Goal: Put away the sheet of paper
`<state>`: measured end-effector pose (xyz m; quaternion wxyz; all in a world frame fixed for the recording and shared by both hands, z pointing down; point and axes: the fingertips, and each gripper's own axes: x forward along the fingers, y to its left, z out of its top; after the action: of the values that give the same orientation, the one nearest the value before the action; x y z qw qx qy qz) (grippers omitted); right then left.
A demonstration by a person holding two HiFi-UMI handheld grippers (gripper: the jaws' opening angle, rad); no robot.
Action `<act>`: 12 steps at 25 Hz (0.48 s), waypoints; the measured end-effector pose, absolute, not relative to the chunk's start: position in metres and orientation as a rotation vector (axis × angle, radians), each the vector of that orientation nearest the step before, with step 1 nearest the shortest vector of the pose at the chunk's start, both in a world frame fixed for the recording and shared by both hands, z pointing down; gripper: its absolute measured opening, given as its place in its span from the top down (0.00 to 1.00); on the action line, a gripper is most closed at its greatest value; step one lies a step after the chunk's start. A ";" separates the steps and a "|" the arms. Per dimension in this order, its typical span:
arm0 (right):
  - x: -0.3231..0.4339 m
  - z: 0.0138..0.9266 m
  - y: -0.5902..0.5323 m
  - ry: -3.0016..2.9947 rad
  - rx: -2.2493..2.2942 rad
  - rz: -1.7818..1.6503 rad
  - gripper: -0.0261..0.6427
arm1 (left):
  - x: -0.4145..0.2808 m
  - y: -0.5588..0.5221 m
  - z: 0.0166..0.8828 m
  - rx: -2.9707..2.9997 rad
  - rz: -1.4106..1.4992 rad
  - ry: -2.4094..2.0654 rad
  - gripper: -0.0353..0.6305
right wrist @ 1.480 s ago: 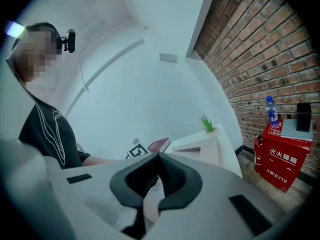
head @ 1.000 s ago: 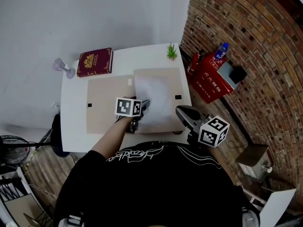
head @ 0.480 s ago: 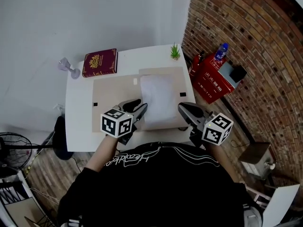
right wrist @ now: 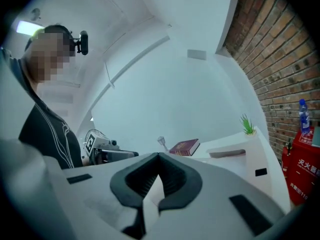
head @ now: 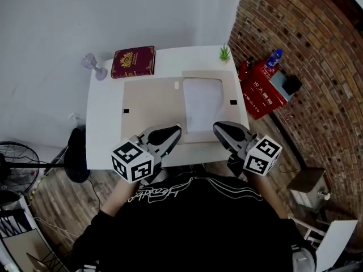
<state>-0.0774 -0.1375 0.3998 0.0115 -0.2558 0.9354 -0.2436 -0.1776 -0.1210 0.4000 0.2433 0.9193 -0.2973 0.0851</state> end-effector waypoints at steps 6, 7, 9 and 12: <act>-0.078 0.399 -0.122 2.918 -0.847 -0.737 0.96 | -0.180 -0.114 0.402 2.492 0.197 -0.829 0.88; -0.077 0.400 -0.120 2.918 -0.855 -0.738 0.96 | -0.178 -0.114 0.403 2.493 0.199 -0.824 0.88; -0.076 0.402 -0.115 2.921 -0.872 -0.742 0.96 | -0.176 -0.112 0.406 2.490 0.205 -0.814 0.88; -0.073 0.401 -0.111 2.916 -0.892 -0.744 0.96 | -0.176 -0.111 0.407 2.470 0.186 -0.807 0.88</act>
<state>-0.0727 -0.1106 0.4013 0.0015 -0.2841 0.9290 -0.2371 -0.1758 -0.1114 0.4067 0.2651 0.9142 -0.2989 0.0687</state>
